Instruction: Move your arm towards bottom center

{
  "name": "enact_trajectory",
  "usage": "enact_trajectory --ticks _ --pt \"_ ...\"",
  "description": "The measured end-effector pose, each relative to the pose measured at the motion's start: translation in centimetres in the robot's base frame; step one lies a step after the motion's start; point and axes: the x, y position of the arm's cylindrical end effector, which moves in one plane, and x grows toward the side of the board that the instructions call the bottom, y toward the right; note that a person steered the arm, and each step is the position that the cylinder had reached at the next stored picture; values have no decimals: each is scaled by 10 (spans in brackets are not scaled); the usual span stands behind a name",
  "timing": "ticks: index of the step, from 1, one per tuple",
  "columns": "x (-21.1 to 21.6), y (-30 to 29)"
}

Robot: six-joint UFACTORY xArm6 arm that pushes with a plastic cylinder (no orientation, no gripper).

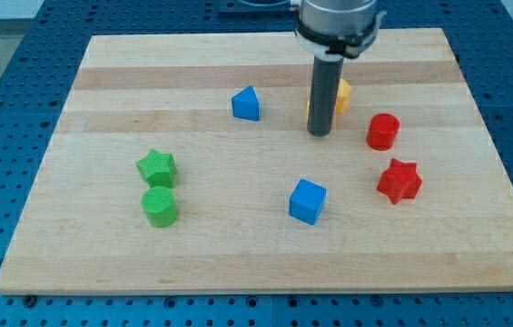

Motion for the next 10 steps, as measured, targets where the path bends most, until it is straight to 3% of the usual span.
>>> enact_trajectory --ticks 2,4,6,7,10 --pt "-22 0" --pt "59 -28" --pt "76 17" --pt "79 20" --pt "139 20"
